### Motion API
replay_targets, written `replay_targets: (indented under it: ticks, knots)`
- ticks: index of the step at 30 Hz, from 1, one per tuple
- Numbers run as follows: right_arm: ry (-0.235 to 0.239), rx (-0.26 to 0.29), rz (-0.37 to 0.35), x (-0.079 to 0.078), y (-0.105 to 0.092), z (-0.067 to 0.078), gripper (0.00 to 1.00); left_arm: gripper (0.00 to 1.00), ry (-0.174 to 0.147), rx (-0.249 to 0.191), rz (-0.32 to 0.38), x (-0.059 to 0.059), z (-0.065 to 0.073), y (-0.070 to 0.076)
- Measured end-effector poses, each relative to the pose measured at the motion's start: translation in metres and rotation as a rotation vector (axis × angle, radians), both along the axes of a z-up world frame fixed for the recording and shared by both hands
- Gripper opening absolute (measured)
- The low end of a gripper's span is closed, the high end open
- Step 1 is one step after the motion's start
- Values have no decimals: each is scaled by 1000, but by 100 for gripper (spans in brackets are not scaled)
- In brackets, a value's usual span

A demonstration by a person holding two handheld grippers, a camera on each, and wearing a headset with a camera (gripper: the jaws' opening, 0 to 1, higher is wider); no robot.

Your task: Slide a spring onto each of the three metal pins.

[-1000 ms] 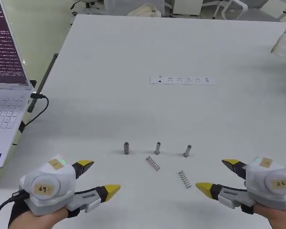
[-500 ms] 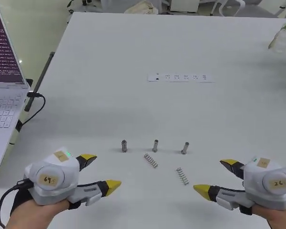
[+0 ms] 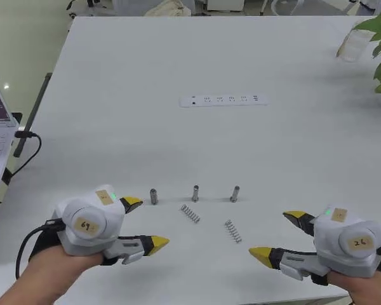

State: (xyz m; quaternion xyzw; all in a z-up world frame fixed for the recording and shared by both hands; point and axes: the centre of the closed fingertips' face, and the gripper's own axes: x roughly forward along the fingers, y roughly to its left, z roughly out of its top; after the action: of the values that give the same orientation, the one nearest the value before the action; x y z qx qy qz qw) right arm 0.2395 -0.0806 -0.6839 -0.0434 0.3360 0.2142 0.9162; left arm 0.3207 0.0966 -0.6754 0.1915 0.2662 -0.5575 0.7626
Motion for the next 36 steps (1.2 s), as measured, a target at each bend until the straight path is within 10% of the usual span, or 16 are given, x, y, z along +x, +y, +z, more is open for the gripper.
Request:
replay_targets:
  ticks: [36]
  knots:
    - [33,-21,65,0,2,-3,64,46,32,90,-190,16,-51,-60]
